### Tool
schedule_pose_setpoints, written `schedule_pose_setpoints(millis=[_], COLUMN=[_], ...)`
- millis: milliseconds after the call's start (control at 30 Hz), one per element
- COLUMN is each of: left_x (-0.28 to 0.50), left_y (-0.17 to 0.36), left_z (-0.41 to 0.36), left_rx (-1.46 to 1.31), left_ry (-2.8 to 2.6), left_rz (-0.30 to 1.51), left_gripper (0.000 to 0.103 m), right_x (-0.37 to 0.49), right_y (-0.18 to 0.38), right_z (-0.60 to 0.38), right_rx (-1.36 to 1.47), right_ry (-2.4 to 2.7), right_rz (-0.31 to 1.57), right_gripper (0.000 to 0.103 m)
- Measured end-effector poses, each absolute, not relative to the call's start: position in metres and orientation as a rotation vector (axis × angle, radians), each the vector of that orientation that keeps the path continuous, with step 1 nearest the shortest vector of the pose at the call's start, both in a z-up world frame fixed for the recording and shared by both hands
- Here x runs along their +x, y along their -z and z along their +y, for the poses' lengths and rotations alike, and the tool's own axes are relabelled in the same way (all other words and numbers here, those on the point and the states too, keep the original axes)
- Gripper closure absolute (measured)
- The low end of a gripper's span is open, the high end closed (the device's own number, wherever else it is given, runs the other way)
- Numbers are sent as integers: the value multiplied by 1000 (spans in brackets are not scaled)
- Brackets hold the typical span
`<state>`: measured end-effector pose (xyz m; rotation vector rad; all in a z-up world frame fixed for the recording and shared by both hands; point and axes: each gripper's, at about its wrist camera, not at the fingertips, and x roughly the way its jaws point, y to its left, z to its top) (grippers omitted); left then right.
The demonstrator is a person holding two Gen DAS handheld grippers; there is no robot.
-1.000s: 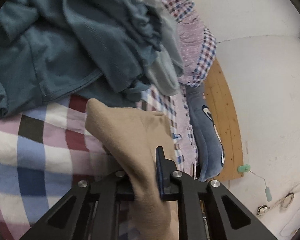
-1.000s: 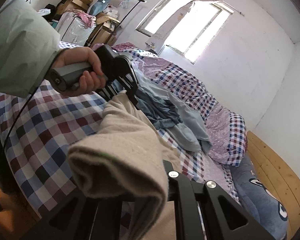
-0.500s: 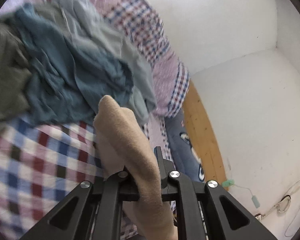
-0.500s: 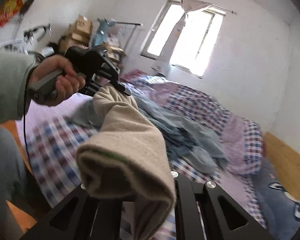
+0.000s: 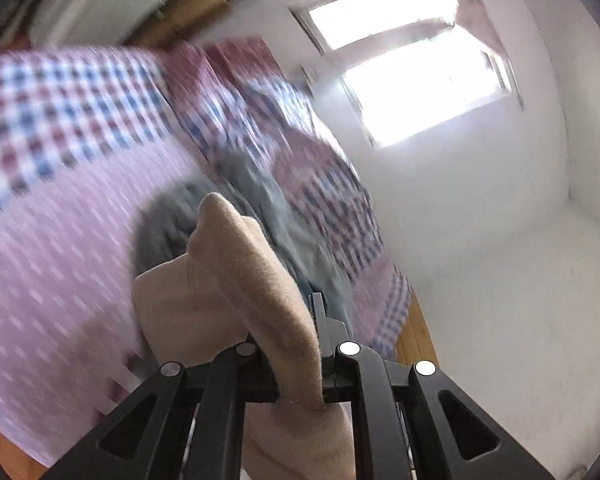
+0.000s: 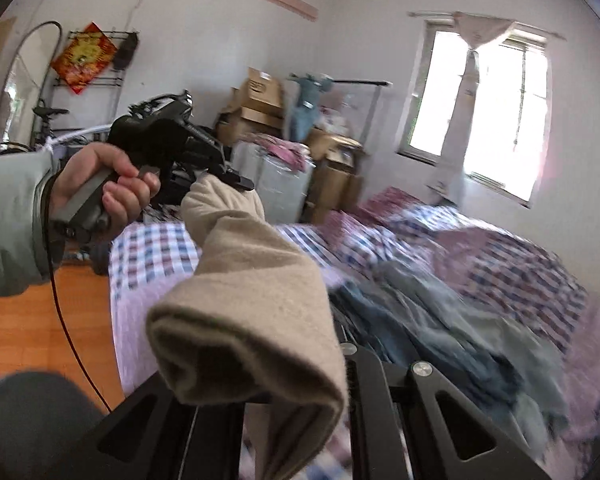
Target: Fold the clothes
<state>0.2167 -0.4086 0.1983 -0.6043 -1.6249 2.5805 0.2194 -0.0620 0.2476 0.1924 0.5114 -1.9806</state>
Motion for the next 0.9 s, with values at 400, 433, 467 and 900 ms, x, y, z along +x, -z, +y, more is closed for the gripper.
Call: schedule_pose_setpoints(millis=[400,433,467,900], left_x=[245,245,244,260], left_y=[-203,-201,-200,-147], left_z=[-586,-598,-608,-692], left_rx=[-448,-442,-431,-399], left_ry=[-2802,-2812,-2820,-2912], left_rz=[-1816,-1828,-1838,-1867], left_gripper=[94,94,94,94], right_x=[159,158,154,208], right_y=[-230,-228,-227,-133], right_z=[-271,-283,-298,-369], right_rx=[144,124,92,-101], right_ry=[1876,1877,1888,1791], right_rz=[513,525,543,741], right_gripper=[95,95,95,94])
